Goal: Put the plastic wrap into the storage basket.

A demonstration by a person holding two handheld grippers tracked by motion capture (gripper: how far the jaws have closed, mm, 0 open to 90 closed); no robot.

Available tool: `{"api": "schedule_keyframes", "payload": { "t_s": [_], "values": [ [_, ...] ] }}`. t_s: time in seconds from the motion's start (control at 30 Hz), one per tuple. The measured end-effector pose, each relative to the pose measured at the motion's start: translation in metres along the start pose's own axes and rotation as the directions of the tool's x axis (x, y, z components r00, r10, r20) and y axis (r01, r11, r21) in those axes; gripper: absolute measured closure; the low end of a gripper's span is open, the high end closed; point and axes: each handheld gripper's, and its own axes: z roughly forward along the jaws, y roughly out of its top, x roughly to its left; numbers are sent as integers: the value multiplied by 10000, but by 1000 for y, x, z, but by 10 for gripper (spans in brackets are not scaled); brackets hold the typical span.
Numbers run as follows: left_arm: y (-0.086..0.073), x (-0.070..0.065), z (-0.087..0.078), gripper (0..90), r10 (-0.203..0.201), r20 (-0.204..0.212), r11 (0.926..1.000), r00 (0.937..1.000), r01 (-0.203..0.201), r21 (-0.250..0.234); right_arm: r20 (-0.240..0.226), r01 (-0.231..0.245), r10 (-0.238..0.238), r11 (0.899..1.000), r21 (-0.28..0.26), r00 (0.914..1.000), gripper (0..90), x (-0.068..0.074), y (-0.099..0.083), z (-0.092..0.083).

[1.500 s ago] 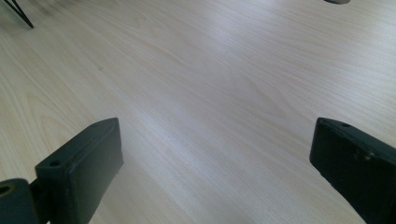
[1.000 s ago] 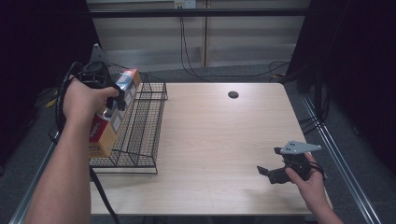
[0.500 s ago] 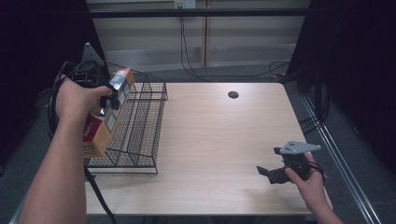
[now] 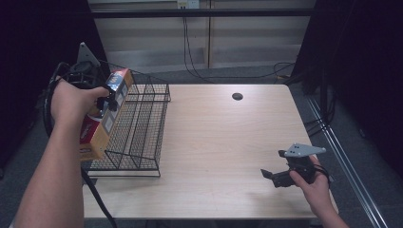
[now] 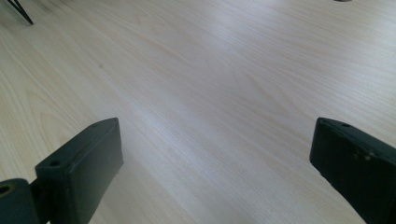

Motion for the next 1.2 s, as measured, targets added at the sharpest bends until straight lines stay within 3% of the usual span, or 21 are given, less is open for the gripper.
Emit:
{"api": "schedule_keyframes", "payload": {
  "t_s": [0.03,0.13,0.17,0.23,0.27,0.3,0.43,0.47,0.53,0.6,0.63,0.67,0.7,0.73,0.8,0.83,0.9,0.93,1.07,1.17,1.2],
  "values": [
    [0,3,-1,442,250,-61,9997,9997,-250,40,3,-2,2,10000,-1,10000,22,0,0,0],
    [0,6,-2,443,145,-71,9999,9999,-145,-46,-1,-1,1,10000,-1,10000,22,0,0,0],
    [-1,5,-2,443,-294,12,9995,9996,294,-91,-12,-3,3,10000,-6,10000,22,0,0,0],
    [-1,8,-3,443,-86,-75,9999,9999,86,-74,4,-13,13,10000,19,10000,22,0,0,0],
    [-2,8,-2,443,-318,-112,9994,9994,317,-106,-17,-1,1,10000,0,10000,22,0,0,1],
    [-1,11,-2,443,2,-122,10000,9999,-2,-40,-16,-7,7,10000,-1,10000,22,1,0,1],
    [-2,15,-1,443,-224,-140,9997,9997,223,-106,-17,-8,8,10000,-10,10000,22,0,0,0],
    [-3,15,-1,443,-465,-205,9988,9987,462,-150,-21,-12,12,10000,-12,10000,22,0,0,0],
    [-3,18,-1,443,-193,-212,9998,9996,192,-87,10,-50,50,10000,28,10000,22,0,0,0],
    [-3,18,0,442,-559,-183,9984,9983,557,-129,15,-14,14,10000,24,10000,22,0,0,1],
    [-3,21,0,442,-236,-236,9997,9994,234,-117,-17,-40,40,10000,38,10000,22,1,0,1],
    [-3,22,1,442,-238,-321,9996,9992,233,-167,-33,-42,42,10000,42,10000,22,1,0,1],
    [-3,22,1,442,-422,-262,9989,9988,417,-192,-34,-39,39,10000,45,10000,22,1,0,1],
    [-4,24,2,442,-295,-325,9995,9990,291,-154,-11,4,-4,10000,29,10000,22,1,0,1],
    [-4,26,3,442,-414,-322,9991,9986,410,-136,22,-16,16,10000,22,10000,22,0,0,1],
    [-5,25,5,442,-678,-249,9976,9974,673,-176,26,-41,41,10000,25,10000,22,1,0,1],
    [-4,29,5,442,-413,-327,9991,9986,409,-129,26,-47,47,10000,2,10000,22,0,0,1],
    [-5,29,7,442,-696,-213,9975,9973,693,-149,27,-44,44,10000,4,10000,22,0,0,1],
    [-4,34,10,442,-449,-442,9989,9980,444,-117,4,-27,27,10000,13,10000,22,0,0,1],
    [-4,37,13,442,-469,-294,9989,9985,468,-69,29,-31,31,10000,12,10000,22,0,0,1],
    [-4,37,16,442,-650,-329,9978,9973,646,-121,34,-28,28,10000,14,10000,22,0,0,1]
  ]
}}
